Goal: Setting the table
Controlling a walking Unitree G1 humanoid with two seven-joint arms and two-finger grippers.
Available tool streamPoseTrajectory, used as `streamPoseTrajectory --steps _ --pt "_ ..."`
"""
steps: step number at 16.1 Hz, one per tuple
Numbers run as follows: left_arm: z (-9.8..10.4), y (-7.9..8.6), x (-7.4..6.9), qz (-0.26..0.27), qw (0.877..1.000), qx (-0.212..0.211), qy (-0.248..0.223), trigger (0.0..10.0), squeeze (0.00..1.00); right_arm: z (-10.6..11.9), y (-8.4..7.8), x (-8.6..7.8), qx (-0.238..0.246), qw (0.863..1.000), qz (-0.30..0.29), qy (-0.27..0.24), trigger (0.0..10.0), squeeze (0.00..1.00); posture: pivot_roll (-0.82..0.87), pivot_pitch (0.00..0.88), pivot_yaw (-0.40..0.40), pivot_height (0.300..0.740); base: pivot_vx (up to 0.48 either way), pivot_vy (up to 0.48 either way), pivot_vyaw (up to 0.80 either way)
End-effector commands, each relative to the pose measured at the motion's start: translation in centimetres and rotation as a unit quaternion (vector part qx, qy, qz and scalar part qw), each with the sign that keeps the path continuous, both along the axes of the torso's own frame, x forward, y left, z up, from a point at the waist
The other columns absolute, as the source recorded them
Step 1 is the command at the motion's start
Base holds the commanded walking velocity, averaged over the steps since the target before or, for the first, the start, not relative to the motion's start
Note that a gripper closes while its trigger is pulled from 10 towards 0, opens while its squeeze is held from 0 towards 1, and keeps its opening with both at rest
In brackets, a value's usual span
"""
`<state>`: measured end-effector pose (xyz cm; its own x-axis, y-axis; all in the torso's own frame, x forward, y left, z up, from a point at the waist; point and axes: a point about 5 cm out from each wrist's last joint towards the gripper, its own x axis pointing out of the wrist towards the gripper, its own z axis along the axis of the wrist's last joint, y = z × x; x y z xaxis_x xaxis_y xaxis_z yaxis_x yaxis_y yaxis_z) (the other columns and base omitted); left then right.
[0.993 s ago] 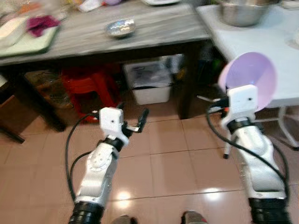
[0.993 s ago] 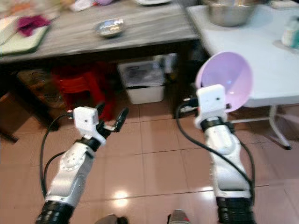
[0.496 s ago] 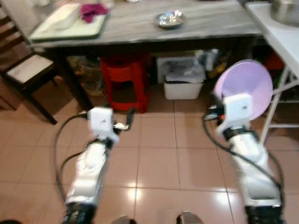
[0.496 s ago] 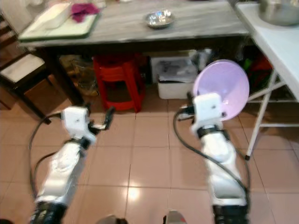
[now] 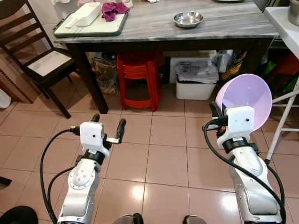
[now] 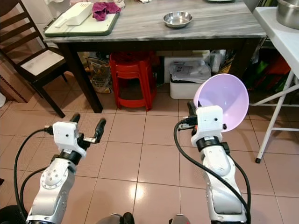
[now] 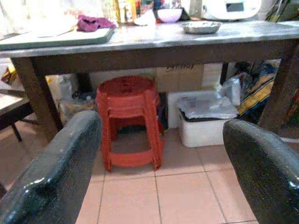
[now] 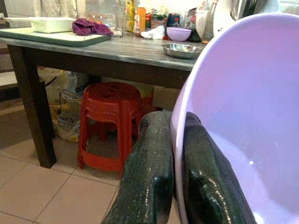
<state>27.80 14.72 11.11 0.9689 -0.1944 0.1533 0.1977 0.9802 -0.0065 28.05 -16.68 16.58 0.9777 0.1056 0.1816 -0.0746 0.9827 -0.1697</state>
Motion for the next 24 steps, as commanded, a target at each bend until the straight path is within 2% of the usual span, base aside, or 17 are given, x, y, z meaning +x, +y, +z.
streamPoseTrajectory --steps 1,6,10,24 --pt "0.2 0.2 -0.1 -0.001 1.000 -0.003 0.001 10.0 0.00 0.9 0.2 -0.2 0.005 1.000 0.002 -0.019 10.0 0.00 -0.17 0.160 0.094 0.740 0.368 0.000 0.00" --pt "0.0 0.2 -0.3 -0.011 1.000 -0.009 0.007 10.0 0.00 0.3 0.1 -0.7 0.002 1.000 0.000 -0.010 10.0 0.00 -0.17 0.158 0.097 0.740 0.448 0.000 0.00" --pt "0.1 -0.5 -0.1 -0.024 0.999 -0.021 0.008 10.0 0.00 0.6 0.4 -0.3 0.000 1.000 0.003 -0.015 10.0 0.00 -0.17 0.153 0.095 0.740 0.480 0.000 0.00" --pt "-0.1 -1.2 -0.1 -0.056 0.998 -0.030 0.016 10.0 0.00 0.7 0.2 -0.2 -0.001 1.000 -0.001 -0.018 10.0 0.00 -0.18 0.147 0.100 0.740 0.480 0.000 0.00"
